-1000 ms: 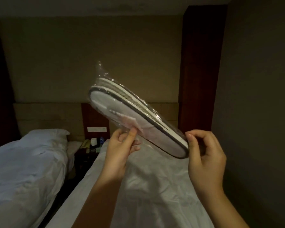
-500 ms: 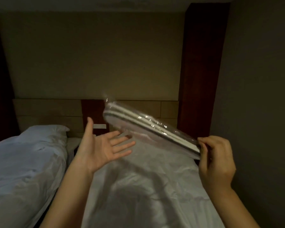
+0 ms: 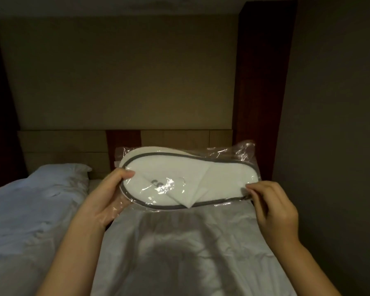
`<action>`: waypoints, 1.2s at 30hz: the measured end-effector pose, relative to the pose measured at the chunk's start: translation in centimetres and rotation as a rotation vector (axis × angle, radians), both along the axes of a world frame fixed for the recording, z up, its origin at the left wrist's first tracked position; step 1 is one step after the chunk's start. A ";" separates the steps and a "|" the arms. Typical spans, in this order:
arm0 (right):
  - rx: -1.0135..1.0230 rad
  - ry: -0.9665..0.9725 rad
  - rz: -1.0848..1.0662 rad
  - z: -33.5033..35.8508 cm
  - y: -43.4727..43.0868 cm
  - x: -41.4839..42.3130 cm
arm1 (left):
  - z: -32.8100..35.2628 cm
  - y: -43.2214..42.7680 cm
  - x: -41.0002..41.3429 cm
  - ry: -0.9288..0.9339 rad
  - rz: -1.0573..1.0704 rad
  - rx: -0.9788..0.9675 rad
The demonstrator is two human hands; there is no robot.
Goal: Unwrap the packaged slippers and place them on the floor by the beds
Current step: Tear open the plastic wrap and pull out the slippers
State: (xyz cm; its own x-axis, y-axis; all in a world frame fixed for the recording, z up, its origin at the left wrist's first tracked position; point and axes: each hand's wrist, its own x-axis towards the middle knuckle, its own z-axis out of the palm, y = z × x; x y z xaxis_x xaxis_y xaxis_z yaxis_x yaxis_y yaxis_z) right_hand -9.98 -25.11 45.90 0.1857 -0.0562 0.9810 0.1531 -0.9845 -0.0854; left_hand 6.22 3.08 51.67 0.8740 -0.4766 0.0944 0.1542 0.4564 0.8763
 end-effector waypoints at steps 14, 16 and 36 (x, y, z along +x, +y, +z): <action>0.244 -0.018 0.059 1.6 0.7 -0.1 | 0.1 0.6 -1.5 -0.425 0.416 -0.007; 0.352 -0.057 0.085 1.9 0.6 -0.1 | -0.1 0.6 -1.4 -0.433 0.419 -0.025; 0.058 0.151 0.051 4.8 0.8 -1.7 | -0.3 0.2 -1.3 -0.470 0.401 -0.095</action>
